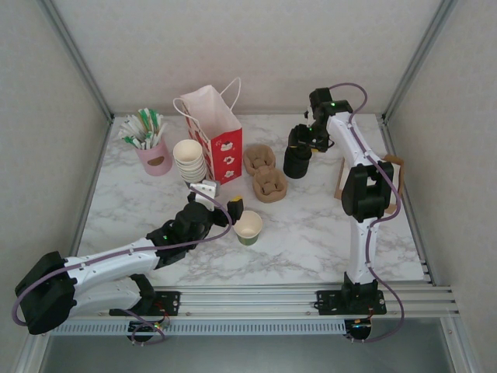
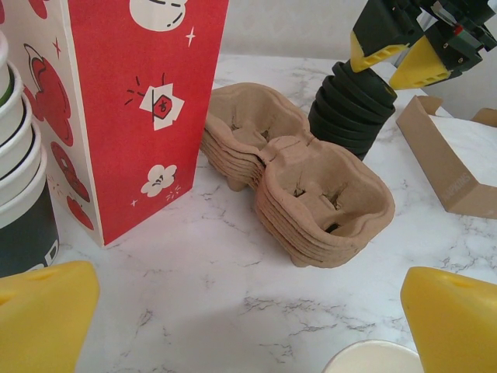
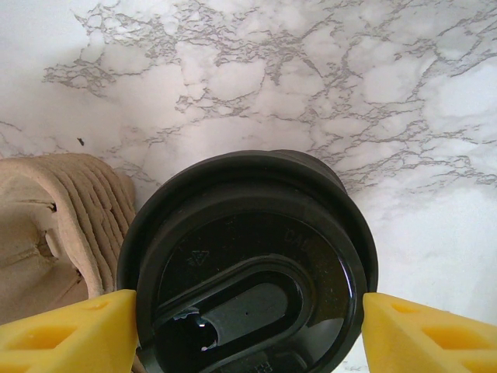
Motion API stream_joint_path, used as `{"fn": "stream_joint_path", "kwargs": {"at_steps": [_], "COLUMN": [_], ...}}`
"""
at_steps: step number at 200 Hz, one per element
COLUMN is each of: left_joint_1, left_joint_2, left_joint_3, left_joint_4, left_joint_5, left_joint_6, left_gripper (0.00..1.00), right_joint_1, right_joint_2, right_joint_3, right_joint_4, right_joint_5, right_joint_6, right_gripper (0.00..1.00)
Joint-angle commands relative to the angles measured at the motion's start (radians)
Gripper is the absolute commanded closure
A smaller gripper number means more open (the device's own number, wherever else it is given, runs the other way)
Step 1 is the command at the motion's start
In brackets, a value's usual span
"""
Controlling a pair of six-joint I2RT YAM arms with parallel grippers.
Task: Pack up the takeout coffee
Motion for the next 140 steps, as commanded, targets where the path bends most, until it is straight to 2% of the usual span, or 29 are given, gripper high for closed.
{"fn": "stream_joint_path", "kwargs": {"at_steps": [1, 73, 120, 140], "left_joint_1": [0.005, 0.006, 0.005, 0.005], "left_joint_2": [0.003, 0.003, 0.0, 0.0], "left_joint_3": [0.032, 0.032, 0.031, 0.031], "left_joint_4": [0.009, 0.009, 0.008, 0.008], "left_joint_5": [0.005, 0.006, 0.006, 0.008], "left_joint_6": [0.016, 0.016, 0.017, 0.017], "left_gripper": [0.0, 0.0, 0.0, 0.0], "right_joint_1": [0.012, 0.013, 0.012, 0.011], "right_joint_2": [-0.042, -0.057, -0.062, -0.054], "right_joint_3": [0.029, 0.03, 0.005, -0.002], "right_joint_4": [-0.027, -0.028, -0.02, -0.012], "right_joint_5": [-0.016, -0.01, 0.024, 0.019], "right_joint_6": [0.004, 0.005, 0.006, 0.006], "right_gripper": [0.27, 0.27, 0.13, 0.11]}}
